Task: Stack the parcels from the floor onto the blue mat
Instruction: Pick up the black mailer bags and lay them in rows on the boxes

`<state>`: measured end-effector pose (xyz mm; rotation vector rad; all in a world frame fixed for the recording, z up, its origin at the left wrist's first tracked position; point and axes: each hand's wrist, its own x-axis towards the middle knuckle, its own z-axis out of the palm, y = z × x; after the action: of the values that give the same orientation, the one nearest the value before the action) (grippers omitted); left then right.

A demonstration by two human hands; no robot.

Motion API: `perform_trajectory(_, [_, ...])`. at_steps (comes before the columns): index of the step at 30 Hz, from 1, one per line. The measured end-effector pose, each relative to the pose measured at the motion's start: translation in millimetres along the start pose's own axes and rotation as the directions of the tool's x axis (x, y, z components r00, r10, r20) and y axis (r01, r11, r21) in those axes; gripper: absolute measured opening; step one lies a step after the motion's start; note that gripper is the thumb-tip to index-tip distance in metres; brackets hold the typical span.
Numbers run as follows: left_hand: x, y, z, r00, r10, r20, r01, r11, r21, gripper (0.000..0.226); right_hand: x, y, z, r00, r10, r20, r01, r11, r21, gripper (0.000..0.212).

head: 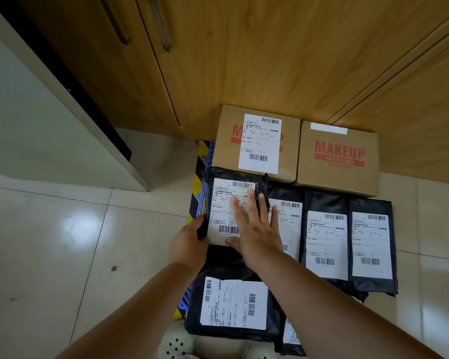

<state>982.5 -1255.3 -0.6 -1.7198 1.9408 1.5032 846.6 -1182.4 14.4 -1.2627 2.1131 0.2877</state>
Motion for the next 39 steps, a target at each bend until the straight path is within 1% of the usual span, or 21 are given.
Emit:
perform_trajectory(2, [-8,8,-12,1.000,-0.016,-0.021,0.017,0.999,0.046,0.053,-7,2,-13,1.000,-0.013,0.014,0.013,1.000,-0.008,0.090])
perform_trajectory(4, [-19,18,-28,0.998,0.016,-0.063,-0.010,0.996,0.089,0.060,-21,4,-25,0.999,-0.037,-0.035,0.037,0.999,-0.001,0.092])
perform_trajectory(6, [-33,31,-46,0.995,0.054,-0.087,-0.045,0.994,0.104,0.060,-43,6,-39,0.994,-0.045,-0.101,0.046,0.999,0.004,0.093])
perform_trajectory(8, [-51,48,-63,0.992,0.090,-0.092,-0.080,0.991,0.105,0.056,-68,7,-55,0.990,-0.021,-0.141,0.025,0.999,0.030,0.089])
perform_trajectory(12, [-96,100,-98,0.988,0.149,-0.041,-0.144,0.985,0.093,0.049,-123,10,-102,0.982,0.056,-0.178,-0.038,0.994,0.102,0.072])
perform_trajectory(14, [-121,130,-114,0.985,0.172,0.008,-0.172,0.981,0.085,0.045,-153,12,-132,0.980,0.114,-0.165,-0.091,0.986,0.141,0.068])
perform_trajectory(17, [-159,171,-140,0.966,0.251,0.059,-0.257,0.958,0.124,0.045,-199,18,-177,0.954,0.209,-0.214,-0.164,0.964,0.211,0.065])
perform_trajectory(20, [-203,209,-162,0.945,0.306,0.115,-0.320,0.939,0.128,0.046,-253,26,-216,0.902,0.295,-0.316,-0.218,0.941,0.258,0.063])
perform_trajectory(22, [-232,231,-173,0.937,0.318,0.148,-0.332,0.940,0.081,0.046,-294,31,-239,0.849,0.374,-0.372,-0.269,0.913,0.306,0.061])
perform_trajectory(24, [-264,251,-183,0.936,0.304,0.177,-0.311,0.950,0.013,0.048,-339,35,-257,0.788,0.462,-0.406,-0.315,0.870,0.378,0.059])
perform_trajectory(26, [-296,268,-189,0.922,0.325,0.211,-0.334,0.943,0.006,0.049,-384,38,-269,0.740,0.527,-0.418,-0.353,0.833,0.425,0.058])
perform_trajectory(28, [-326,283,-190,0.902,0.360,0.236,-0.372,0.928,0.005,0.048,-426,43,-277,0.699,0.574,-0.426,-0.399,0.808,0.435,0.057])
perform_trajectory(30, [-354,297,-189,0.886,0.386,0.257,-0.402,0.915,0.011,0.048,-464,50,-282,0.667,0.605,-0.436,-0.438,0.791,0.427,0.056])
perform_trajectory(34, [-399,314,-181,0.867,0.426,0.259,-0.453,0.890,0.053,0.049,-526,67,-285,0.635,0.630,-0.446,-0.479,0.775,0.413,0.057])
perform_trajectory(39, [-446,325,-158,0.852,0.447,0.273,-0.491,0.863,0.116,0.047,-593,96,-272,0.555,0.689,-0.466,-0.513,0.725,0.460,0.057])
